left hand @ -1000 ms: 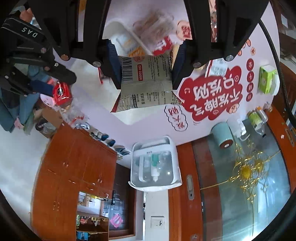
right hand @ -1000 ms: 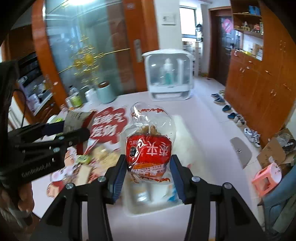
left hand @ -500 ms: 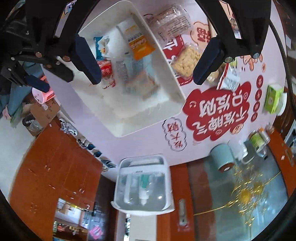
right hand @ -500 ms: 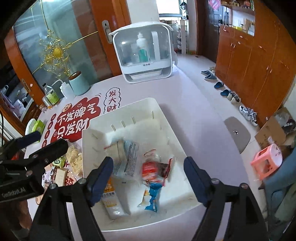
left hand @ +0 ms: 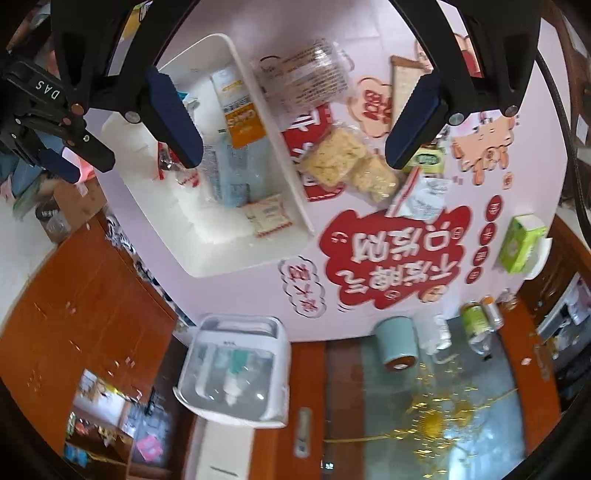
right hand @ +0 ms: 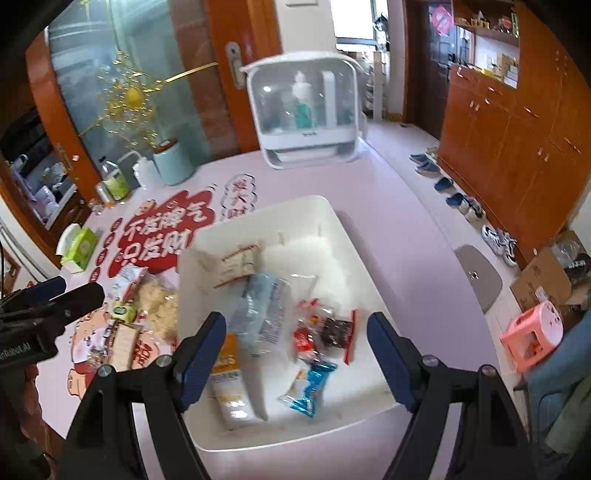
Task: Organize snacks
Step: 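Lift both open tools away from the tray back over the snacks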
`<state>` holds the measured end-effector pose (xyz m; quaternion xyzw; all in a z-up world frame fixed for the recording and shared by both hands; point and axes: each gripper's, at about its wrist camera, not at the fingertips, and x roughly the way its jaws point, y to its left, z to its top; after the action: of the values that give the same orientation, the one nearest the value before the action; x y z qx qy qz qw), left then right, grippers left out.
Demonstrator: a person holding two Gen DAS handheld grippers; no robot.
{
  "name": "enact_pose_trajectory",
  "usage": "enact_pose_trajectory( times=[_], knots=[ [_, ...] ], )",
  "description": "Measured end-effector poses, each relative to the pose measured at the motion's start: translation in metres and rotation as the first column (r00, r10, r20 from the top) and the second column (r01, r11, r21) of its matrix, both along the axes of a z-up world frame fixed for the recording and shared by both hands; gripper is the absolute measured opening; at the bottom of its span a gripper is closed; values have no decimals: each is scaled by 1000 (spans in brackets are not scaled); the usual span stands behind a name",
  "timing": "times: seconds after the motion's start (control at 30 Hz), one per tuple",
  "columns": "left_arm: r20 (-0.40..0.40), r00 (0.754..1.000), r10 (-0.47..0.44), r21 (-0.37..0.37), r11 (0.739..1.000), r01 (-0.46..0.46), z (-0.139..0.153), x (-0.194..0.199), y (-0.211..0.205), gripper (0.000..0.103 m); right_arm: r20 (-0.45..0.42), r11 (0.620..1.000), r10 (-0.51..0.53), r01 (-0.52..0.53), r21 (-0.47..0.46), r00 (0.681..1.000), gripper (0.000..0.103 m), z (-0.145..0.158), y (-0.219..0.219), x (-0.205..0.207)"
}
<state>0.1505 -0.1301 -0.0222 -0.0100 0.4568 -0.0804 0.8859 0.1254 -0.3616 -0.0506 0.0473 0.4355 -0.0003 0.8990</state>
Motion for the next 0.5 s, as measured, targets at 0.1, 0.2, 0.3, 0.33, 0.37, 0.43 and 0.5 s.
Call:
enact_pose_trajectory(
  times=[0.1, 0.2, 0.3, 0.33, 0.37, 0.43, 0.5],
  knots=[
    [44, 998, 46, 17, 999, -47, 18, -13, 24, 99, 54, 999, 36, -37, 1, 998, 79, 12, 13, -4],
    [92, 992, 87, 45, 995, -91, 38, -26, 49, 99, 100, 996, 93, -91, -26, 991, 79, 23, 35, -5],
    [135, 982, 130, 80, 987, -141, 56, -40, 81, 99, 117, 988, 156, -155, -12, 981, 79, 32, 59, -3],
    [145, 979, 145, 90, 983, -159, 60, -43, 91, 99, 118, 984, 177, -178, -4, 977, 79, 33, 67, -3],
    [157, 973, 169, 104, 977, -187, 64, -47, 105, 99, 117, 980, 199, -201, 2, 973, 79, 34, 75, -1],
    [171, 965, 198, 117, 969, -219, 69, -51, 126, 99, 107, 969, 244, -246, 4, 964, 79, 35, 97, 2],
    [179, 958, 224, 129, 960, -248, 68, -54, 150, 99, 85, 961, 275, -276, 2, 958, 79, 33, 120, 6]
  ],
)
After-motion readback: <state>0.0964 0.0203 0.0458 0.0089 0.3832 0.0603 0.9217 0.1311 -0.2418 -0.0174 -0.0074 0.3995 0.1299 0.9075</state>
